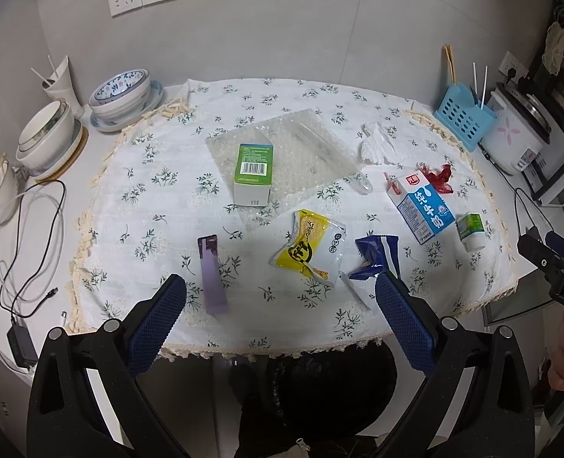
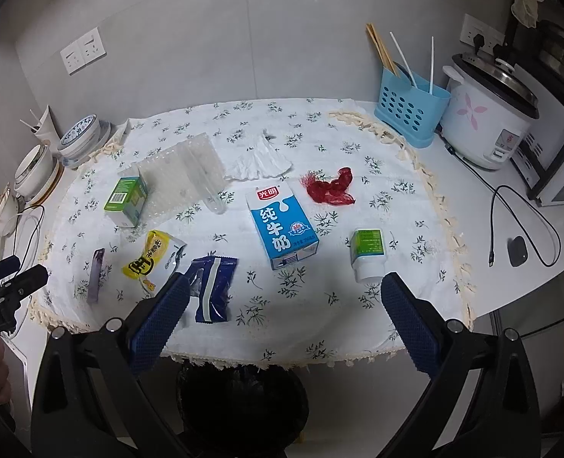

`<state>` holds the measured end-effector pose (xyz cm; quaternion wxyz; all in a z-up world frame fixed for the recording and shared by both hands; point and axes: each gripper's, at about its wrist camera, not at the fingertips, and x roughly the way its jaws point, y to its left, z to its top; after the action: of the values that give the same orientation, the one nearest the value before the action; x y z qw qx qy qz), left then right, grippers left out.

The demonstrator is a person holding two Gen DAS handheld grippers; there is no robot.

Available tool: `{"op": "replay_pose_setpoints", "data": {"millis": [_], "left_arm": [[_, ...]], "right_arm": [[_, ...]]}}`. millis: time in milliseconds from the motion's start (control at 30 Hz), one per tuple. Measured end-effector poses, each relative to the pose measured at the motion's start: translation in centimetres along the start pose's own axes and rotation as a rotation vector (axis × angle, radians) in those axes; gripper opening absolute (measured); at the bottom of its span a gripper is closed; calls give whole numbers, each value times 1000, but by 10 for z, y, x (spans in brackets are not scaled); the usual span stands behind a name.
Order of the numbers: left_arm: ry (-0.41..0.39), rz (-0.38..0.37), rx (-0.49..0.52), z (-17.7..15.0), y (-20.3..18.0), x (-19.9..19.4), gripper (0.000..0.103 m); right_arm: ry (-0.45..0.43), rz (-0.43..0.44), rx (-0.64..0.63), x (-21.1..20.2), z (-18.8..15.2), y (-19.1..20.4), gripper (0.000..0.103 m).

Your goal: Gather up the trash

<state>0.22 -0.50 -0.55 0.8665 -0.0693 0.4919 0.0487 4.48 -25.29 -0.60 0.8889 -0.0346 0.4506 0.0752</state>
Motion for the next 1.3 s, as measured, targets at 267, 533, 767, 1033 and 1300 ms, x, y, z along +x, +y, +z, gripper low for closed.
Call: {"op": "replay_pose_setpoints", "data": {"millis": [267,533,767,1033,1300], "left_arm": [[2,1,3,-2,0,0,97],[1,-2,4,-4,-1,-1,97],[5,-5,3,-4,-1,-1,97],[6,-9,3,-3,0,0,97],[14,-21,-1,3,-1,1,97]], "right_arm": [[1,2,0,-1,-1,1,96],[1,2,1,-2,-1,2,96],[1,0,-2,-2,-1,2,96],[5,2,-2,-1,-2,4,96],[7,2,-6,2,0,6,96]]}}
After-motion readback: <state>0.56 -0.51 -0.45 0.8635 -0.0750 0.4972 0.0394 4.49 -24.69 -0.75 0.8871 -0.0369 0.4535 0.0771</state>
